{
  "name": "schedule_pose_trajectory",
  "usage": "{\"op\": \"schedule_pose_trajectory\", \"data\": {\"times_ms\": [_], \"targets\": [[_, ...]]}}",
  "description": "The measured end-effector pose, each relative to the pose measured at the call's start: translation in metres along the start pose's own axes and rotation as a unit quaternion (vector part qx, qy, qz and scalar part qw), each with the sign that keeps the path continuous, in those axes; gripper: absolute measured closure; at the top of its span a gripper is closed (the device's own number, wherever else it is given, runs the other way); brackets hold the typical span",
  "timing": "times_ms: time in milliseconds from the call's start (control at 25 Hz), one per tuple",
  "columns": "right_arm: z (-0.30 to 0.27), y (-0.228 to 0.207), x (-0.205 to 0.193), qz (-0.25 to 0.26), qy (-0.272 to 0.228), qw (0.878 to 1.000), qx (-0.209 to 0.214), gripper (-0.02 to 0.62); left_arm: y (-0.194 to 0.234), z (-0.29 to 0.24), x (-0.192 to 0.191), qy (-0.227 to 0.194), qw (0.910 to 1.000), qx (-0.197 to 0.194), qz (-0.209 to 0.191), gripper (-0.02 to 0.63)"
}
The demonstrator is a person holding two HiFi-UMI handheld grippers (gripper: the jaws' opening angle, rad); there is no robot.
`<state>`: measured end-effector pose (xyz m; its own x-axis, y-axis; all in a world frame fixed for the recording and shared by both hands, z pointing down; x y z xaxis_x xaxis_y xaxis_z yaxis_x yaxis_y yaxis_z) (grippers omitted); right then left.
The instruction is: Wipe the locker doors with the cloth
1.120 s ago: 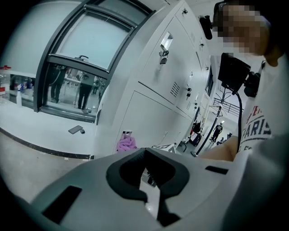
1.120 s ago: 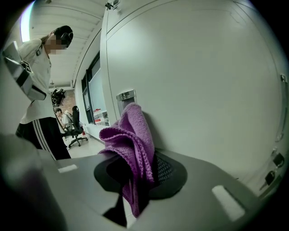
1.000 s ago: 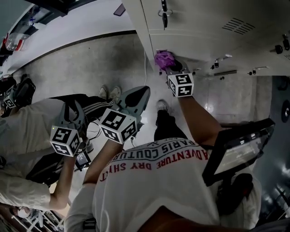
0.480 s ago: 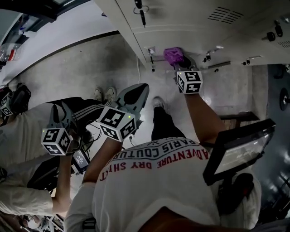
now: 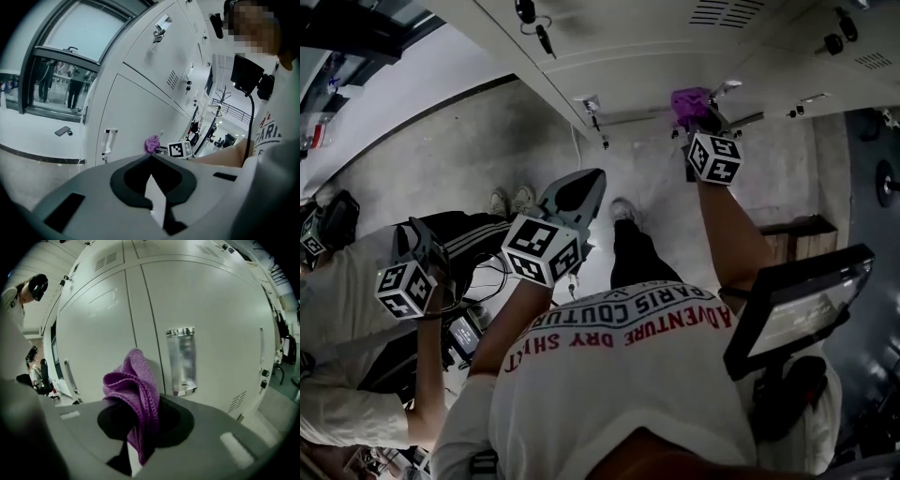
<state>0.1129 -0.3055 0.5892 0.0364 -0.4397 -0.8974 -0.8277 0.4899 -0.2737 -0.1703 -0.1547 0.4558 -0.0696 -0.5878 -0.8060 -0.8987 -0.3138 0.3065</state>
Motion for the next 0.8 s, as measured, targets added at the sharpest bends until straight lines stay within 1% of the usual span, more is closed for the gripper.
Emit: {"op": "schedule_pose_trajectory", "data": {"times_ms": [40,120,240,320,400,520,640,800], "targets": [[0.002,-0.004,0.0,-0.002,0.001,1.0,-0.004,0.522,-0.001,0.0,0.001,0.002,1.0,0.0,0.0,0.604],[0.003,-0.008,0.0,0.009,0.007,1.0,-0.004,0.522,-0.001,0.0,0.003,0.0,1.0,0.002,-0.001,0.604],[0.005,-0.009,0.0,0.033,0.018,0.999,0.006,0.522,0.003,0.001,0.004,-0.004,1.0,0.007,-0.002,0.604],[0.005,-0.002,-0.002,0.045,0.022,0.999,0.019,0.522,0.007,0.002,0.004,-0.004,0.9999,0.012,0.0,0.604],[0.004,0.014,-0.007,0.066,0.03,0.996,0.048,0.522,0.01,0.002,0.003,-0.006,0.9998,0.017,0.004,0.603],[-0.002,0.049,-0.022,0.091,0.041,0.989,0.106,0.522,0.014,0.0,0.0,-0.008,0.9998,0.019,0.007,0.604],[-0.016,0.088,-0.038,0.082,0.046,0.983,0.16,0.522,0.019,-0.002,-0.004,-0.008,0.9997,0.022,0.007,0.603],[-0.036,0.137,-0.065,0.08,0.071,0.97,0.218,0.522,0.024,-0.001,-0.01,-0.008,0.9995,0.03,0.01,0.604]]}}
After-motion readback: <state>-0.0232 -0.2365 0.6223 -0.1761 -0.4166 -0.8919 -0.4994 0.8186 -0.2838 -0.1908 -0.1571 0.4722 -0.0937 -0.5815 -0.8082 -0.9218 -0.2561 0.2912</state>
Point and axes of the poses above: the fingertips, and each gripper's own axes: z backward along the fingers, y to its left, x out of its top, the point moved 10 cm from there along z, backward along the fingers, and after that the axes turned 12 degrees about x, right-handed, at the moved point
